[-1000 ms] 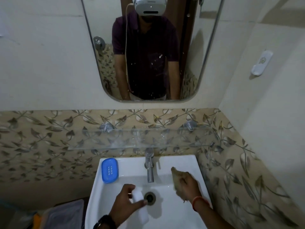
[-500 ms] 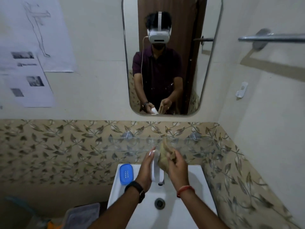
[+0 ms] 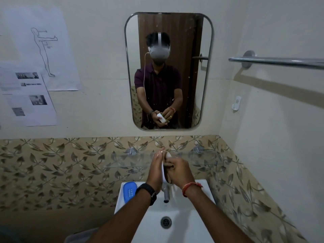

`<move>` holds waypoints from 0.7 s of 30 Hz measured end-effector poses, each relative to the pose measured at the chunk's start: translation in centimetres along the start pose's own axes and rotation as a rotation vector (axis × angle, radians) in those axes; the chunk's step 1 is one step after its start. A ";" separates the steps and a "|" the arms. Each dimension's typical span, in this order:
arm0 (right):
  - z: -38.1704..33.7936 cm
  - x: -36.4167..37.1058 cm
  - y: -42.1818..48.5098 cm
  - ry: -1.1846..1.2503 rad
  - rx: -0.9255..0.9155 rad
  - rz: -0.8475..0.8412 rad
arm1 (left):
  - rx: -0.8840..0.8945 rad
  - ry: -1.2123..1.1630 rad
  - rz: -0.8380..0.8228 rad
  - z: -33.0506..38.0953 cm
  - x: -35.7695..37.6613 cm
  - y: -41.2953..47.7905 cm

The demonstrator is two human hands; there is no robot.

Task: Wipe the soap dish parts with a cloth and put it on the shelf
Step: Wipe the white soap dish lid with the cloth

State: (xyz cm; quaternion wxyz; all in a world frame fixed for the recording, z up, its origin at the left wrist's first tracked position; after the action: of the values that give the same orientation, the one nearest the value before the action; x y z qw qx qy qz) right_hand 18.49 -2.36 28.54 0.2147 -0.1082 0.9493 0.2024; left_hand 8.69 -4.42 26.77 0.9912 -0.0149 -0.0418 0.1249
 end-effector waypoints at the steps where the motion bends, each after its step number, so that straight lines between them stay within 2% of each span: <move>1: 0.4 -0.1 -0.1 -0.047 0.033 -0.043 | 0.004 0.022 -0.015 0.0 -0.1 0.2; 2: 0.6 -0.1 -0.1 -0.083 0.066 -0.039 | 0.011 0.036 -0.030 0.1 0.1 0.3; 4: 0.2 -0.5 0.1 -0.057 0.131 0.100 | 0.041 0.028 -0.051 -0.1 0.7 0.2; 6: -0.5 -1.0 0.4 0.135 0.149 0.268 | 0.071 -0.007 -0.060 -0.2 1.4 0.3; 7: -0.8 -1.2 0.4 0.222 0.129 0.282 | 0.084 -0.020 -0.059 -0.2 1.5 0.5; 9: -1.2 -1.1 -0.2 0.289 0.097 0.172 | 0.067 -0.008 -0.042 0.5 1.3 0.9; 12: -0.5 -0.3 -0.9 0.103 0.179 -0.023 | 0.021 0.024 -0.017 0.9 0.4 1.5; 14: -0.1 -0.4 -0.4 0.010 0.253 0.070 | 0.032 0.062 -0.022 0.2 0.7 1.2; 17: -0.4 -0.6 0.5 0.236 0.299 0.306 | 0.065 0.063 -0.039 -0.5 1.5 0.6; 19: -0.8 -0.4 0.3 0.318 0.243 0.259 | 0.045 0.059 -0.026 -0.1 1.1 0.8; 21: -0.6 0.1 -0.4 0.281 0.217 0.097 | 0.024 0.068 0.004 0.5 0.4 1.3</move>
State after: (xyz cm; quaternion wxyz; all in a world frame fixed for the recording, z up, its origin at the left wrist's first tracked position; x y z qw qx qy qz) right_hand 18.35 -2.97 28.84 0.0804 -0.0655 0.9904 0.0916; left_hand 8.72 -3.10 27.27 0.9919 -0.0076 -0.0068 0.1268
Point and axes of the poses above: each hand's wrist, its own y-axis towards the middle knuckle, its own x-axis out of the palm, z = x × y, the point moved 3 cm from there along y, towards the middle knuckle, and after that the axes turned 13 degrees about y, right-handed, at the moved point
